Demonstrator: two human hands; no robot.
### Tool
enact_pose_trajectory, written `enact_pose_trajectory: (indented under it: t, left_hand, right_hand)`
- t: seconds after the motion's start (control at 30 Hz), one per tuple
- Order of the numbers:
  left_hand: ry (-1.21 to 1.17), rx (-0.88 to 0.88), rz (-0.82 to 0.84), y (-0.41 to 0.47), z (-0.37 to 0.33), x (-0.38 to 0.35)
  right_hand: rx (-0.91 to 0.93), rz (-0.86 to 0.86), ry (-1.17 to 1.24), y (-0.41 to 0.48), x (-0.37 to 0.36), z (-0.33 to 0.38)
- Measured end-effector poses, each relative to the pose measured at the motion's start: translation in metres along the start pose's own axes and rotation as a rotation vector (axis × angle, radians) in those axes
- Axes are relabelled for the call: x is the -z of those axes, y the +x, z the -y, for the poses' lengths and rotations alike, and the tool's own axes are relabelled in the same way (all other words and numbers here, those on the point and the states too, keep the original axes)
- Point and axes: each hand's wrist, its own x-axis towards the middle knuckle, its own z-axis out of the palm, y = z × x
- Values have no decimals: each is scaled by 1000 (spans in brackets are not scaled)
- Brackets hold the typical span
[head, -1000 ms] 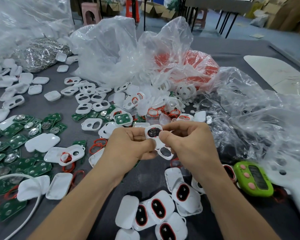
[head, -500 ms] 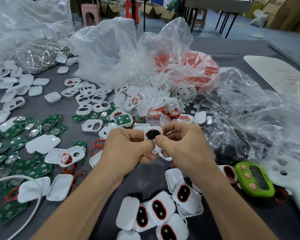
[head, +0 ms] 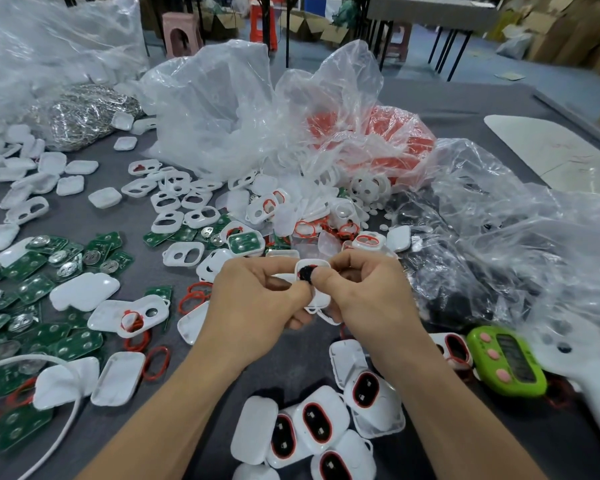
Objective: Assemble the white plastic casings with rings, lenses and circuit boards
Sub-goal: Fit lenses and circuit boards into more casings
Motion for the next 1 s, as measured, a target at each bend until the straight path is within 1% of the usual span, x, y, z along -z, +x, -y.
enact_pose_trajectory:
  t: [0.13,0.2,0.3,0.33,0.4,0.5,0.6,0.63,0.7,0.77,0.83,0.9,1.0]
  left_hand:
    - [-23,6,-13,0,1,-2]
    - [-30,14,-40,0,1,-2]
    - [-40,12,-92,0,0,-2]
    - [-52,13,-105,0,0,-2]
    - [-68,21,-101,0,-1,-1]
    - [-78,19,-44,0,-1,0]
    - [-173,79,22,2,-2,4]
    - [-238,123,71,4,-1,6]
    - [-362,192,225,7,-1,13]
    - [-415,207,387,8,0,20]
    - [-482,217,482,8,0,24]
    - [-561,238,492,8,-1,25]
    - [-650,255,458,8,-5,23]
  right_hand:
    - [2,-80,-27,1,-1,-2]
    - [13,-40,-21,0,0,-1]
    - [16,96,64,-2,4,3]
    - [20,116,69,-2,4,4]
    - [25,104,58,-3,3,5]
    - [-10,53,91,-4,1,5]
    - [-78,88,184,-4,4,7]
    - [-98,114,219,-3,6,8]
    - [-120,173,276,-2,10,10]
    - [-120,228,315,-2,13,11]
    - [-119,255,343,-2,14,11]
    - [-128,251,339,-2,13,10]
    - [-143,225,322,-1,12,9]
